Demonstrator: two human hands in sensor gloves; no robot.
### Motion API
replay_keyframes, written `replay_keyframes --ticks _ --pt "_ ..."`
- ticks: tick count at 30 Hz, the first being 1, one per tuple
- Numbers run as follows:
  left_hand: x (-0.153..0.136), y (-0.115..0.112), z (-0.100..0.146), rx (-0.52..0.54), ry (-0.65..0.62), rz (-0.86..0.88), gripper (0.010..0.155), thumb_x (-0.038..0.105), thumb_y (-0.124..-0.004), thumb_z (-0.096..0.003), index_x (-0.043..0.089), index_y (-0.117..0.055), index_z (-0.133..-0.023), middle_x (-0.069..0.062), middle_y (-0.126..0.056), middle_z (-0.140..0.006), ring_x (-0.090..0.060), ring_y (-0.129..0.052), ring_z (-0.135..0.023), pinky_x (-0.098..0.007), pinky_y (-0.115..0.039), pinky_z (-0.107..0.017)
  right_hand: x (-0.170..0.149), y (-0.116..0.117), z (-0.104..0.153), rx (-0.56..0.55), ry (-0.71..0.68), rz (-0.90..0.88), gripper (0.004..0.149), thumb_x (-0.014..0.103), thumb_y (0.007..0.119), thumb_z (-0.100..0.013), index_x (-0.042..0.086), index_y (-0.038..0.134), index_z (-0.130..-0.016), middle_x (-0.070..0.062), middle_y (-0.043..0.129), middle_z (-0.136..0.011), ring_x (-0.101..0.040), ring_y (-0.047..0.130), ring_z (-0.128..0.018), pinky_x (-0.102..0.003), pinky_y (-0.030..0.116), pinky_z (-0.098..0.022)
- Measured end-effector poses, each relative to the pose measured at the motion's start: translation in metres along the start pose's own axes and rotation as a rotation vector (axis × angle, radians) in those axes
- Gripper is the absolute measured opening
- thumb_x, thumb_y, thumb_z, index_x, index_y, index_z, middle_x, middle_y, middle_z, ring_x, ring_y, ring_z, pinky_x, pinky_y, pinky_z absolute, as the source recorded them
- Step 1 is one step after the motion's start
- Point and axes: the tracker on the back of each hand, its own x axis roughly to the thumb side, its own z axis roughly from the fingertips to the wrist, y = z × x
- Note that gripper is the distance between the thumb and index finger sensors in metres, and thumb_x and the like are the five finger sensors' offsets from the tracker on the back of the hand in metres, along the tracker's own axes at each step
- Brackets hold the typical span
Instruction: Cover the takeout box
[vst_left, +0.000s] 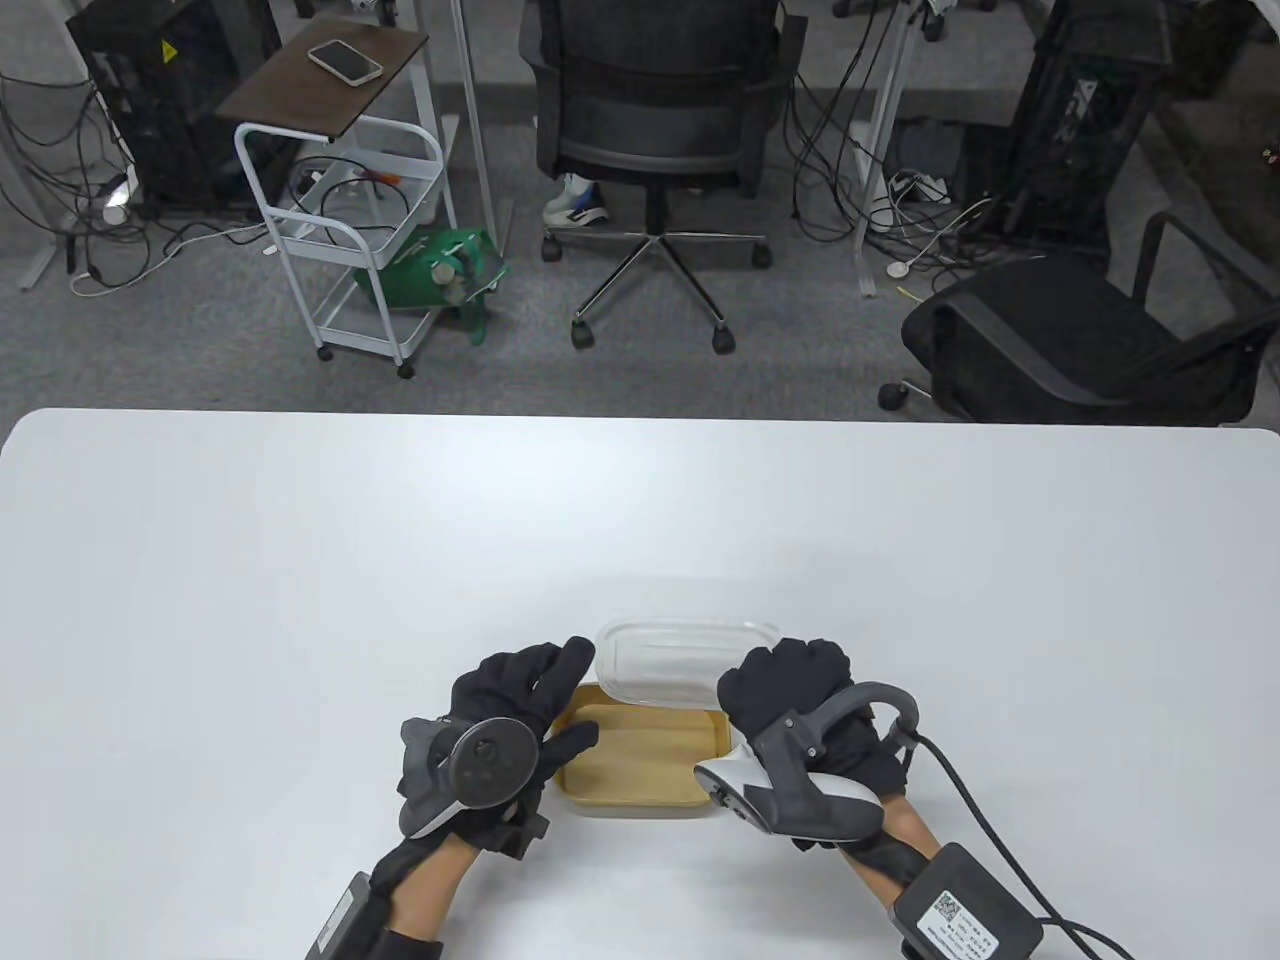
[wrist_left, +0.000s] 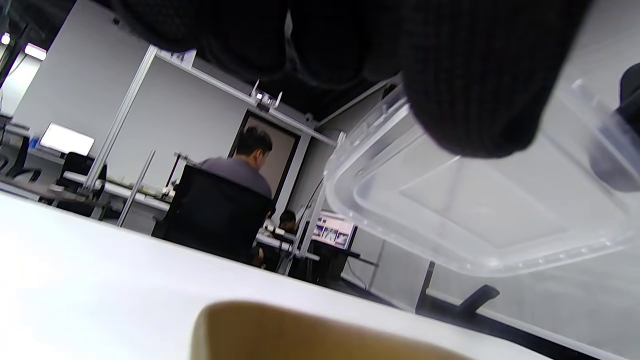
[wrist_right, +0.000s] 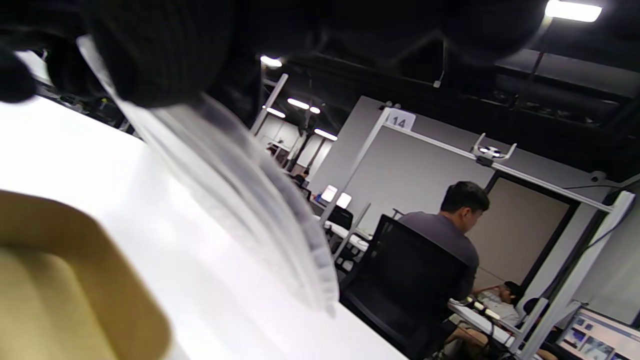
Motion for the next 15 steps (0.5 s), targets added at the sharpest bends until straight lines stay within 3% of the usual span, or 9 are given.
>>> replay_keyframes --ticks 6,15 --pt "-0.006 -0.001 0.0 0.03 -0.019 -0.063 0.069 0.046 -0.091 -0.0277 0.037 -0.068 -0.092 0.008 -0.075 -0.084 -0.024 -0.077 -0.064 -0.047 -0.068 -0.053 0.017 -0.013 0.005 -0.023 -0.04 -0.001 0.038 0.038 0.08 -0.036 0.028 0.089 -0.071 0.008 0.081 -0.045 -0.024 0.082 -0.042 -0.054 0.068 -0.047" --pt "-0.006 0.006 0.001 0.103 -0.061 -0.031 0.046 0.042 -0.091 -0.0283 0.038 -0.083 -0.073 0.009 -0.085 -0.068 -0.022 -0.083 -0.052 -0.046 -0.072 -0.044 0.015 -0.014 0.005 -0.038 -0.035 -0.026 0.038 0.037 0.079 -0.036 0.028 0.088 -0.072 0.008 0.081 -0.046 -0.024 0.081 -0.043 -0.054 0.068 -0.048"
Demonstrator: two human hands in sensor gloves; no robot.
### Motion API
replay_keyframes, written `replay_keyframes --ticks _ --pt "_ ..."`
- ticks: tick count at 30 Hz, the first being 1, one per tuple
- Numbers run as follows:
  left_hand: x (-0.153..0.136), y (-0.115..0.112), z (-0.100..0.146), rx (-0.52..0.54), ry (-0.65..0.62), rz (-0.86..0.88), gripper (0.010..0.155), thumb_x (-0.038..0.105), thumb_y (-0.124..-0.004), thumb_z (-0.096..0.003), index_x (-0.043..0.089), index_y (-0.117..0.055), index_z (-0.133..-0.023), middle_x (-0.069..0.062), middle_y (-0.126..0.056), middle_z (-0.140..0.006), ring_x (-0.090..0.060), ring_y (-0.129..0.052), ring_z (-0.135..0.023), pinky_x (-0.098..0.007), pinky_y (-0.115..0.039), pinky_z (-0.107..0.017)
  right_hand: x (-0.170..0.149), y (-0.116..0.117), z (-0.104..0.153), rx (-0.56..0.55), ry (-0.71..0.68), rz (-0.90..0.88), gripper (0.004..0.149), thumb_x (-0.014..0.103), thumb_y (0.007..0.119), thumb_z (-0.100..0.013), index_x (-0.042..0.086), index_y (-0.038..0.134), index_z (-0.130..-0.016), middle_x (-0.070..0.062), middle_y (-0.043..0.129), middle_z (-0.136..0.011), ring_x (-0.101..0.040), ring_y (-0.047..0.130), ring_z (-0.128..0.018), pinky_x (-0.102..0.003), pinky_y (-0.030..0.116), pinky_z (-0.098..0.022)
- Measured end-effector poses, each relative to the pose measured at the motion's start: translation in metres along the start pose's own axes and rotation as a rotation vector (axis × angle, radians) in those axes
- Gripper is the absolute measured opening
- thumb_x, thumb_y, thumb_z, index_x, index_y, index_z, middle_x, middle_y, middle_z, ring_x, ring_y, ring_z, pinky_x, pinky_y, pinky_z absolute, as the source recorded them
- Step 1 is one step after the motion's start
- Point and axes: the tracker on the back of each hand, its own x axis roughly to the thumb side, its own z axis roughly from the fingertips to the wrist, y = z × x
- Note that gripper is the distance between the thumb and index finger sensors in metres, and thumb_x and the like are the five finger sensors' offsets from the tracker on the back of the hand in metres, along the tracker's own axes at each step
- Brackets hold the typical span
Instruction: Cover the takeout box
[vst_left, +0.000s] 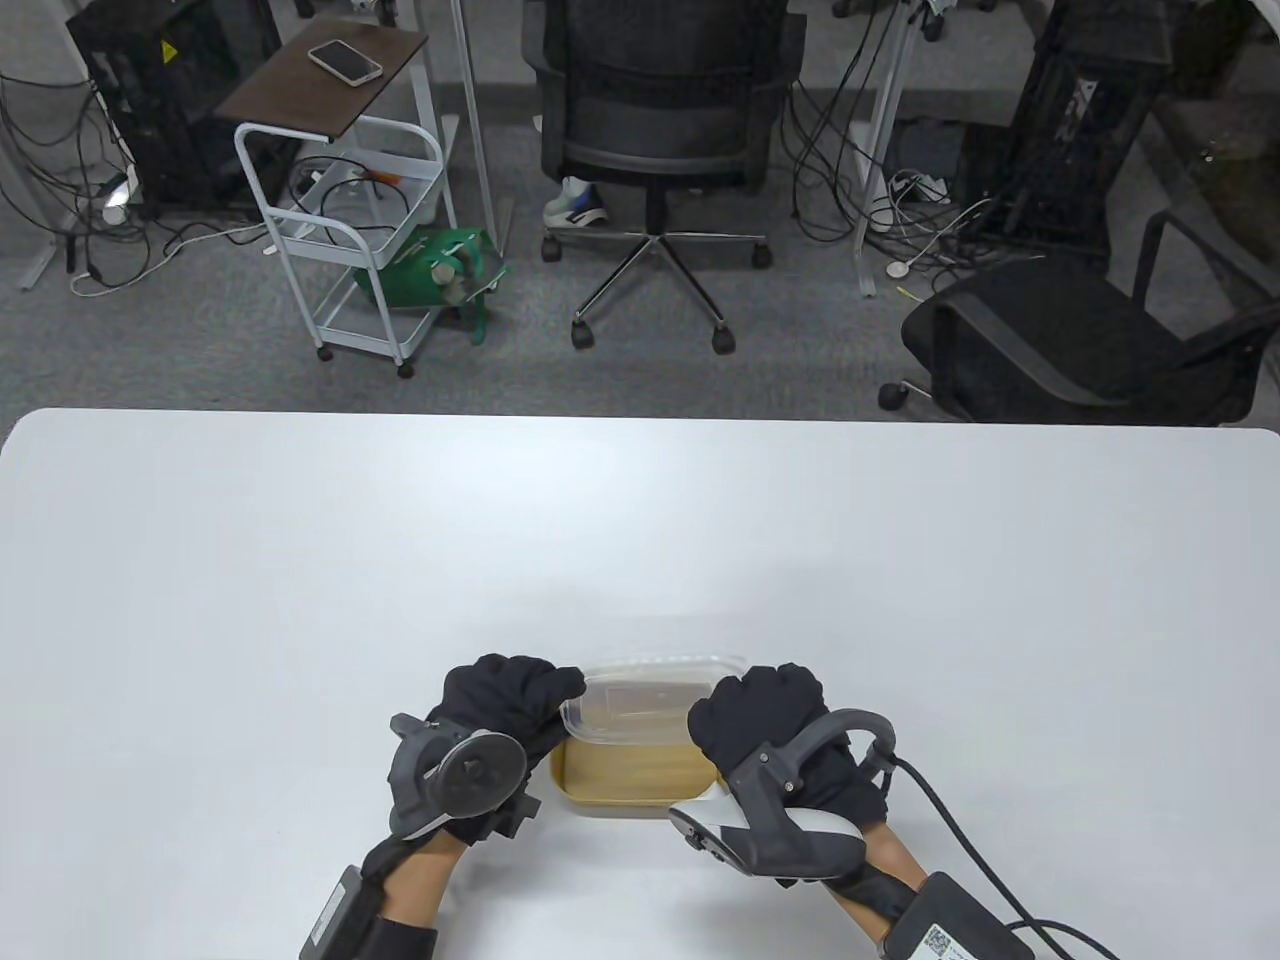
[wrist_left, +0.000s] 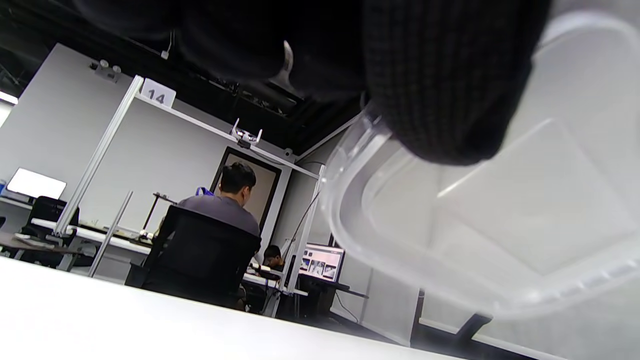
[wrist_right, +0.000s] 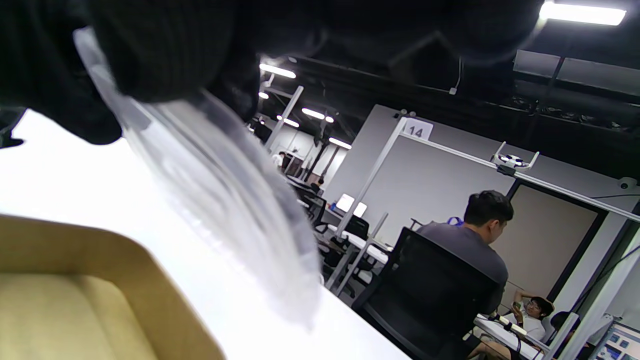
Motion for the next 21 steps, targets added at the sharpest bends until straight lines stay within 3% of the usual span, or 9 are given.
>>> replay_keyframes --ticks 11,16,21 --pt "-0.004 0.018 0.0 0.095 0.014 0.043 0.042 0.041 -0.094 -0.0252 0.039 -0.089 -0.067 0.011 -0.091 -0.063 -0.02 -0.087 -0.049 -0.043 -0.077 -0.043 -0.016 -0.008 0.001 -0.091 0.038 -0.115 0.038 0.043 0.084 -0.035 0.031 0.09 -0.071 0.009 0.085 -0.047 -0.025 0.083 -0.043 -0.054 0.069 -0.048" --pt "-0.014 0.025 0.001 0.102 0.061 0.068 0.042 0.041 -0.093 -0.0258 0.038 -0.089 -0.068 0.01 -0.09 -0.063 -0.021 -0.087 -0.05 -0.044 -0.076 -0.043 -0.04 -0.008 0.01 -0.161 0.195 -0.201 0.05 0.05 0.075 -0.039 0.03 0.081 -0.085 0.008 0.087 -0.064 -0.026 0.084 -0.051 -0.054 0.068 -0.051" --pt "-0.024 0.032 0.002 0.118 0.099 0.105 0.042 0.041 -0.093 -0.0262 0.038 -0.089 -0.068 0.01 -0.09 -0.063 -0.021 -0.087 -0.05 -0.045 -0.076 -0.043 -0.069 0.014 0.028 -0.201 0.389 -0.36 0.053 0.051 0.072 -0.041 0.029 0.077 -0.089 0.003 0.085 -0.085 -0.033 0.083 -0.07 -0.058 0.066 -0.056"
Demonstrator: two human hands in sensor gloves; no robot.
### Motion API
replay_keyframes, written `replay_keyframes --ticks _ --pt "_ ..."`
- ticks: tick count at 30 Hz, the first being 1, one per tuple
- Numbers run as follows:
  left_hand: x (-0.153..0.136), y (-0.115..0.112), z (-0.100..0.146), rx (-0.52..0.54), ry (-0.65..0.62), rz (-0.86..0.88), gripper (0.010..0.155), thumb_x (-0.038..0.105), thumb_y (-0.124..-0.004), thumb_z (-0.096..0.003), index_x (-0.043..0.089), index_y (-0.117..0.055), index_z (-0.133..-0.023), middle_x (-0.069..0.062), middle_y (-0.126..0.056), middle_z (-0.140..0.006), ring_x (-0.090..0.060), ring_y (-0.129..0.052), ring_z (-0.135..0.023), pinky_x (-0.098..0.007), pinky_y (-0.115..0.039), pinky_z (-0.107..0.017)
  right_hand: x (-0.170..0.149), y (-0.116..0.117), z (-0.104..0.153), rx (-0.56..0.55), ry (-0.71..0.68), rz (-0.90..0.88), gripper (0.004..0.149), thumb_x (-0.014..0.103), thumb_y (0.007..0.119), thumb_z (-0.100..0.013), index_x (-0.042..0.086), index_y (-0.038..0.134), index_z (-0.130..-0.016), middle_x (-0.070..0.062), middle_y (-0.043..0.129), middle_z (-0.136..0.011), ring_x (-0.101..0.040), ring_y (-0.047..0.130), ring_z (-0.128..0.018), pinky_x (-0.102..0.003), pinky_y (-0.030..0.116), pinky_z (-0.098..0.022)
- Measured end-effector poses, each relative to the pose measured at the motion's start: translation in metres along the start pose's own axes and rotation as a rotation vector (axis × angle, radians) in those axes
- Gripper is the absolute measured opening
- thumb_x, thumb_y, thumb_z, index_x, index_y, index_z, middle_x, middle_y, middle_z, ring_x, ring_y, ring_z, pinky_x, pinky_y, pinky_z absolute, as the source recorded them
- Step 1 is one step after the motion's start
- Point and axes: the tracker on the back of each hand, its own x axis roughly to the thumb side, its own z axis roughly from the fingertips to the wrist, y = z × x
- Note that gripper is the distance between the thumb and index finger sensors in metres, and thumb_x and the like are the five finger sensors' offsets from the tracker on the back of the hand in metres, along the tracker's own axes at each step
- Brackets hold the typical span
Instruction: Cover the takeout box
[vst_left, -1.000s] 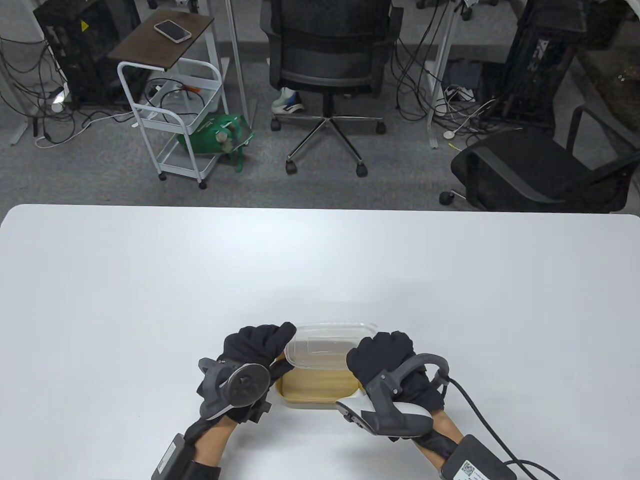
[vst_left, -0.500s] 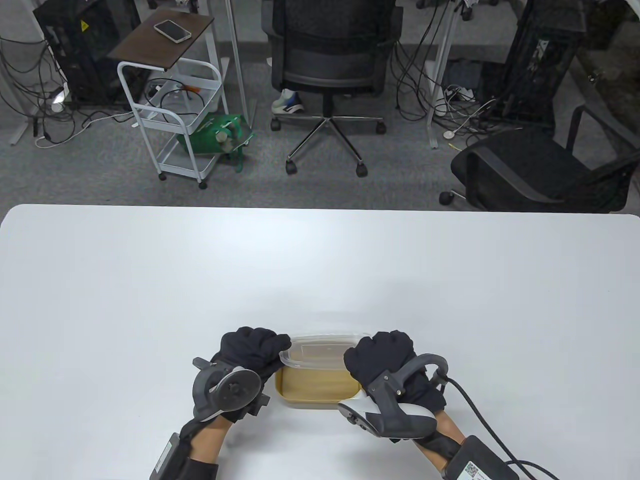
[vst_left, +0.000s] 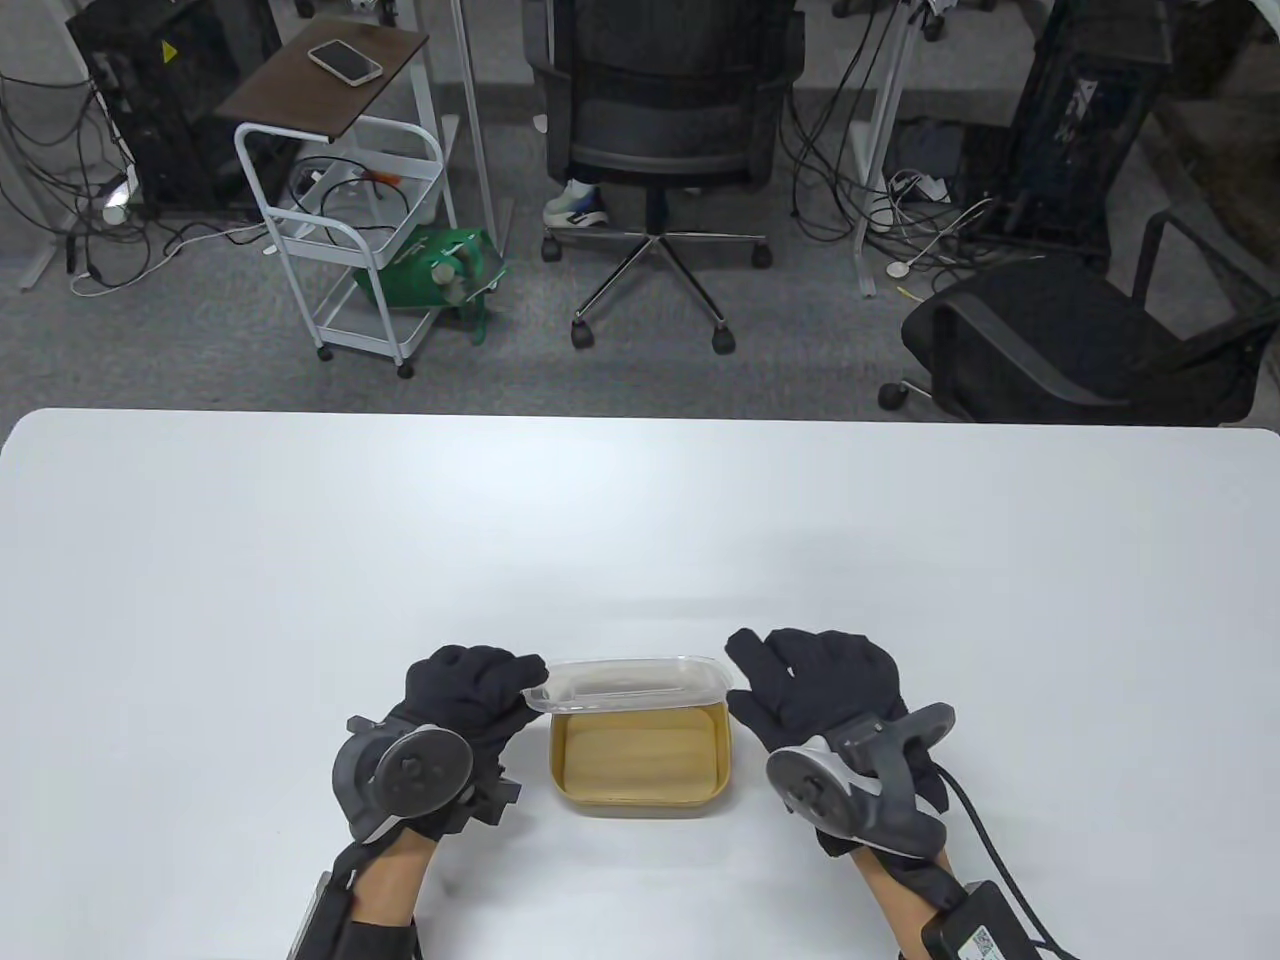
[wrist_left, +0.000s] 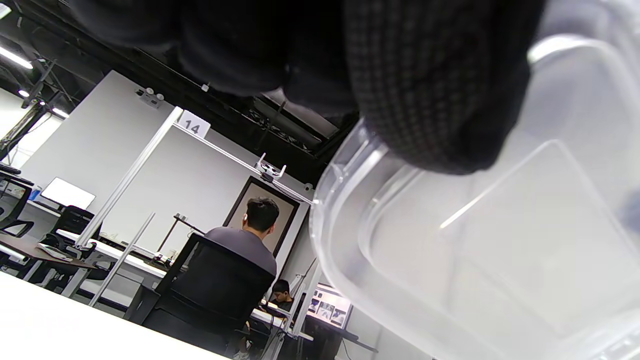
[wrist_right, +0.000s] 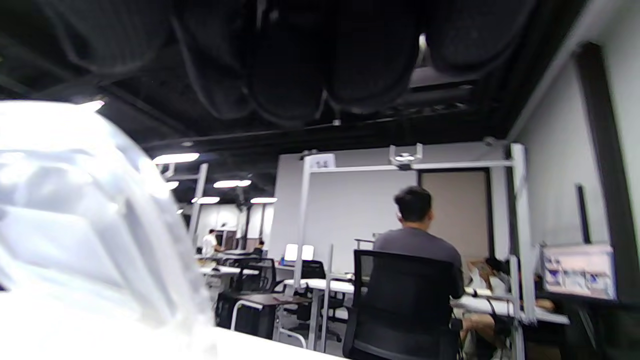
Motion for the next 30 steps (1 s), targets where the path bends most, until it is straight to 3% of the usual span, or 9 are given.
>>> replay_keyframes --ticks 5,13,20,30 --pt "0.0 0.01 0.001 0.015 -0.008 0.007 0.042 0.042 -0.093 -0.0263 0.037 -0.09 -0.068 0.009 -0.091 -0.062 -0.021 -0.087 -0.048 -0.045 -0.076 -0.042 -0.026 0.023 0.017 0.015 0.125 -0.045 0.055 0.049 0.071 -0.042 0.026 0.074 -0.092 -0.001 0.08 -0.096 -0.038 0.079 -0.082 -0.061 0.064 -0.059" --pt "0.002 0.011 0.003 -0.014 -0.028 0.04 0.042 0.043 -0.092 -0.0265 0.036 -0.091 -0.068 0.008 -0.092 -0.06 -0.021 -0.087 -0.045 -0.045 -0.076 -0.04 -0.031 0.079 0.037 0.253 0.146 -0.044 0.058 0.049 0.07 -0.042 0.024 0.071 -0.095 -0.004 0.073 -0.104 -0.043 0.069 -0.092 -0.064 0.059 -0.062" --pt "-0.003 0.009 0.0 -0.1 -0.018 0.123 0.042 0.045 -0.089 -0.0273 0.032 -0.093 -0.068 0.006 -0.094 -0.055 -0.023 -0.086 -0.036 -0.045 -0.075 -0.032 -0.045 0.093 0.039 0.327 0.195 -0.064 0.06 0.05 0.07 -0.042 0.023 0.07 -0.096 -0.005 0.07 -0.106 -0.044 0.066 -0.094 -0.065 0.057 -0.062" --pt "-0.009 0.0 -0.003 -0.208 0.068 0.449 0.045 0.049 -0.083 -0.0303 0.026 -0.094 -0.068 0.001 -0.094 -0.052 -0.026 -0.085 -0.034 -0.048 -0.073 -0.03 -0.049 0.099 0.038 0.374 0.203 -0.072 0.061 0.051 0.07 -0.043 0.023 0.067 -0.097 -0.005 0.065 -0.108 -0.046 0.062 -0.095 -0.066 0.054 -0.063"
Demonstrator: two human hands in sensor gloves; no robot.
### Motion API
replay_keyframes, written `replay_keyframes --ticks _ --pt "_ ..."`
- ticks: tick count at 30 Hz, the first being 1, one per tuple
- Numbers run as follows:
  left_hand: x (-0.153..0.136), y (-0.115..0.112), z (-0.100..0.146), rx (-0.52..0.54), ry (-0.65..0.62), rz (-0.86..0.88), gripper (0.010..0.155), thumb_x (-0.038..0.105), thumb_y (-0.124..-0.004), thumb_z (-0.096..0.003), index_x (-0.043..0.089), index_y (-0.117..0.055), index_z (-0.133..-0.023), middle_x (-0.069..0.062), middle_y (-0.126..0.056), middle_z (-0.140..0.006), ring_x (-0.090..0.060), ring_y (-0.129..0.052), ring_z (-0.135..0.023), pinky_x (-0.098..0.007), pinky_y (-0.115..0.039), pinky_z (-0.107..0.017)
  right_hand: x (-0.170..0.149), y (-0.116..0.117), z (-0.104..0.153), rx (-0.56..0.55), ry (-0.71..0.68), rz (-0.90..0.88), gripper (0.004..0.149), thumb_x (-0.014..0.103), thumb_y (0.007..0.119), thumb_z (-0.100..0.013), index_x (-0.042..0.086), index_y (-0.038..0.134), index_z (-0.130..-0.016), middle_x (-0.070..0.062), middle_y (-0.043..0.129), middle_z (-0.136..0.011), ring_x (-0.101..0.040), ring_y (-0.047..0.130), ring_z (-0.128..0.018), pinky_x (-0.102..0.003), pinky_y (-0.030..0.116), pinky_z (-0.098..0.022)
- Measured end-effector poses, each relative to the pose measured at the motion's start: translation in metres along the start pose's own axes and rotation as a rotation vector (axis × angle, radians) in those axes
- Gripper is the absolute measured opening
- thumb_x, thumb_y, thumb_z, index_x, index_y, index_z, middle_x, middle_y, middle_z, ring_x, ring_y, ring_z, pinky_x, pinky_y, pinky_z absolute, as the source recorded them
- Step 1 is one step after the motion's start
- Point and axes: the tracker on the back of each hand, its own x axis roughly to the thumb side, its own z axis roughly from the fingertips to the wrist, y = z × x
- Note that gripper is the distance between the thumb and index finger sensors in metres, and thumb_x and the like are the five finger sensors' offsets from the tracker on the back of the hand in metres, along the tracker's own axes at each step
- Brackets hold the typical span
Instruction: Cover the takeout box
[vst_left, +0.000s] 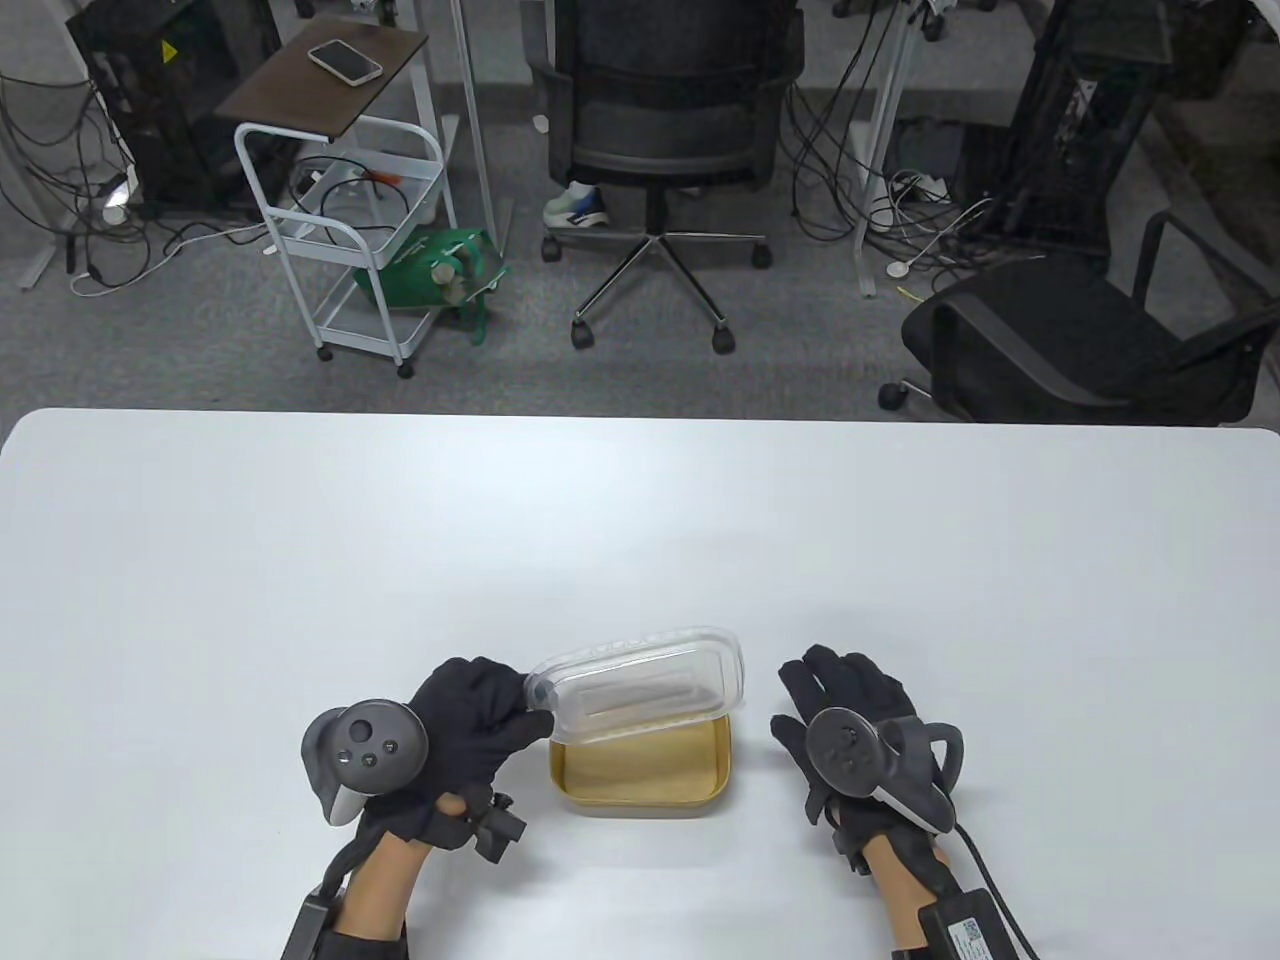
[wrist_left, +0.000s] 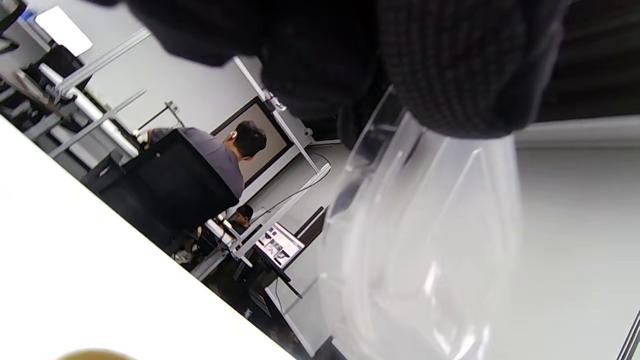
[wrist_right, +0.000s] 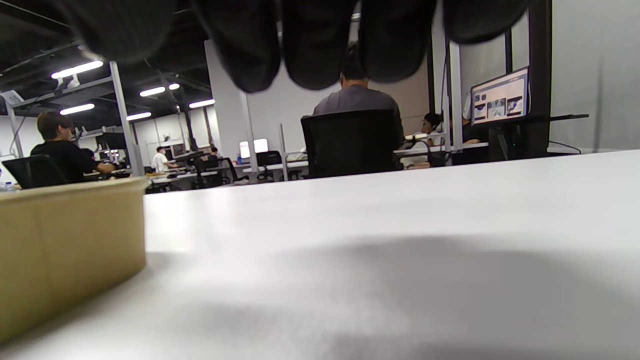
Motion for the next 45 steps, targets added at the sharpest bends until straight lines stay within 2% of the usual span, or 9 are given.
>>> replay_keyframes --ticks 8,21,29,45 --pt "-0.019 -0.012 0.001 -0.078 0.214 0.209 0.045 0.051 -0.081 -0.0352 0.021 -0.096 -0.065 -0.002 -0.093 -0.048 -0.027 -0.083 -0.032 -0.048 -0.071 -0.028 0.004 0.003 0.0 0.028 -0.008 -0.003 0.063 0.051 0.07 -0.043 0.022 0.065 -0.098 -0.006 0.063 -0.109 -0.046 0.06 -0.096 -0.067 0.053 -0.064" --pt "-0.039 -0.036 0.004 -0.158 0.434 0.21 0.045 0.051 -0.078 -0.037 0.019 -0.099 -0.059 -0.004 -0.095 -0.041 -0.027 -0.084 -0.026 -0.049 -0.071 -0.023 0.003 0.002 0.001 0.044 0.004 -0.025 0.063 0.051 0.07 -0.043 0.022 0.065 -0.098 -0.007 0.061 -0.109 -0.047 0.059 -0.096 -0.068 0.051 -0.064" --pt "-0.045 -0.05 0.003 -0.217 0.49 0.167 0.045 0.05 -0.078 -0.0375 0.018 -0.1 -0.059 -0.005 -0.095 -0.041 -0.028 -0.084 -0.026 -0.05 -0.071 -0.023 0.002 0.002 0.001 0.06 0.005 -0.027 0.063 0.051 0.07 -0.043 0.022 0.065 -0.099 -0.007 0.061 -0.109 -0.047 0.059 -0.096 -0.069 0.051 -0.064" --pt "-0.06 -0.052 0.001 -0.209 0.566 0.093 0.045 0.051 -0.077 -0.0373 0.018 -0.101 -0.058 -0.005 -0.096 -0.04 -0.028 -0.084 -0.026 -0.05 -0.071 -0.023 0.002 0.002 0.001 0.075 0.009 -0.039 0.063 0.051 0.07 -0.043 0.021 0.066 -0.098 -0.008 0.062 -0.109 -0.047 0.059 -0.096 -0.069 0.05 -0.064"
